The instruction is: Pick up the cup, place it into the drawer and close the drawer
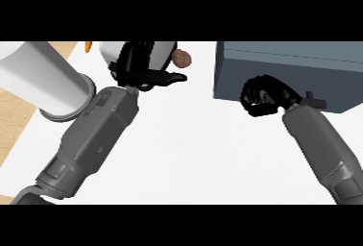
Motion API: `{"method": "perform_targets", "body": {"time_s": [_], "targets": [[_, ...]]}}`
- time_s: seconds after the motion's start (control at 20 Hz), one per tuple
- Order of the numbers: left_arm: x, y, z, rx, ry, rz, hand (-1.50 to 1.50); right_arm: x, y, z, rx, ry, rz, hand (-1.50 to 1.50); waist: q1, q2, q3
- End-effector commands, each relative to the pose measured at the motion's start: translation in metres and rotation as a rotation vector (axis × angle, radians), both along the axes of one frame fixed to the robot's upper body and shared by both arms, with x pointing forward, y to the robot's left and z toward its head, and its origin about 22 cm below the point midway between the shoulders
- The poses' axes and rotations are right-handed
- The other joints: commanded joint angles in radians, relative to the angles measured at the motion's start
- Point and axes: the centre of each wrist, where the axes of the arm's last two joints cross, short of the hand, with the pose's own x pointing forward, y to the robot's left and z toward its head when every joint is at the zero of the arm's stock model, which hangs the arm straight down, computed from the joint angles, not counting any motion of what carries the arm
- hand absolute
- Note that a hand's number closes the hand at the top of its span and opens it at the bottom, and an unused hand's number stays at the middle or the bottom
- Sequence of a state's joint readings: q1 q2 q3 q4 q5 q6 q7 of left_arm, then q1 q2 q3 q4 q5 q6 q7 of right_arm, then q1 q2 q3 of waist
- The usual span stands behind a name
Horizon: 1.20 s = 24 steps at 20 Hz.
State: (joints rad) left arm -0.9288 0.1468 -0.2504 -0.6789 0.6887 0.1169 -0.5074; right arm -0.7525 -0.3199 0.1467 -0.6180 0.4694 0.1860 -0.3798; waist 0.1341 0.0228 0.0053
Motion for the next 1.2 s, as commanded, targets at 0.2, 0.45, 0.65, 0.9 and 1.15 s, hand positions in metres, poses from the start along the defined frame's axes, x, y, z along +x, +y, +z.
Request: {"method": "perform_targets", "body": {"time_s": [0.2,0.45,0.65,0.9,1.15], "targets": [[-0.004,0.022,0.000,0.020,-0.006,-0.033,-1.50,0.031,-0.031,0.057,0.069,-0.101,-0.163,1.50,0.042,0.020,0.000],[-0.007,0.027,-0.005,0.008,-0.001,-0.054,-1.50,0.035,-0.038,0.075,0.098,-0.112,-0.160,1.50,0.059,0.025,-0.001],[-0.008,0.030,-0.003,0.011,-0.009,-0.069,-1.50,0.035,-0.049,0.087,0.140,-0.117,-0.161,1.50,0.076,0.023,-0.001],[-0.011,0.036,-0.009,0.001,0.004,-0.088,-1.50,0.031,-0.061,0.092,0.163,-0.102,-0.148,1.50,0.088,0.028,-0.002],[-0.012,0.041,-0.011,-0.001,0.004,-0.082,-1.50,0.029,-0.070,0.103,0.175,-0.094,-0.141,1.50,0.091,0.029,-0.003]]}}
